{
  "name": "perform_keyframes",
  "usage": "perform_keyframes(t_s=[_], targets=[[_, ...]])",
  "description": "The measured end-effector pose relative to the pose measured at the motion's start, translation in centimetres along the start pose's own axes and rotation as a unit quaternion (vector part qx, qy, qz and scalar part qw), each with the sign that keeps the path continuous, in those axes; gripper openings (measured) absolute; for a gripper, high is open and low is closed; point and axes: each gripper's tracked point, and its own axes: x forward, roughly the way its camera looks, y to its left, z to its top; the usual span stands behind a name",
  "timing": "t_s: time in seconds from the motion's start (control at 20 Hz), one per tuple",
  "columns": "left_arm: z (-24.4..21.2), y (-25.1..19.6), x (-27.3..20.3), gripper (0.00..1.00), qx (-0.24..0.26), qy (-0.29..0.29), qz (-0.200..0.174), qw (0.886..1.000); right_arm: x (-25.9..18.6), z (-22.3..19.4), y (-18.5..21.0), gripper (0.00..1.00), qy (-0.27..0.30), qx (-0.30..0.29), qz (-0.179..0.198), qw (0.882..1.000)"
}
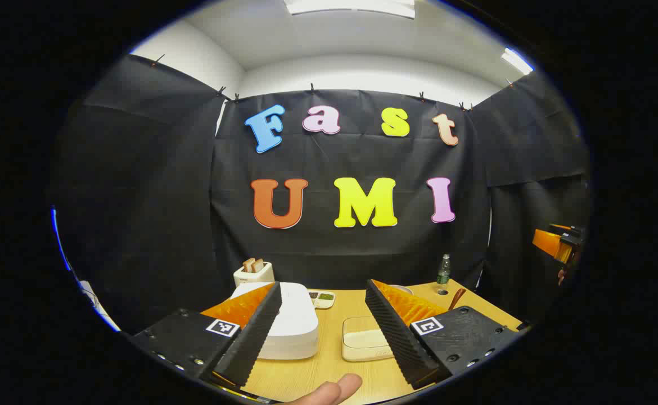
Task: Close the left gripper, press the button to open the rice cooker; take a wooden spoon from the chopstick holder with the right hand, scoop a spoonful of rice and pour it into the rice cooker, then put the wooden spoon back into the chopstick holder.
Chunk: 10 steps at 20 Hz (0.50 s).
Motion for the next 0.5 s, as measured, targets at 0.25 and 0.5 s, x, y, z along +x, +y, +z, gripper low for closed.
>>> perform_keyframes(t_s=[0.25,0.5], targets=[[-0.6,0.8,0.2,0.95,0.003,0.003,-0.004,1.000,0.6,-0.8,-0.4,1.00,0.008,0.001,0.001,1.000],[-0.8,1.4,0.2,0.95,0.014,0.001,-0.010,1.000,0.6,-1.1,-1.0,1.00,-0.007,0.005,0.005,1.000]])
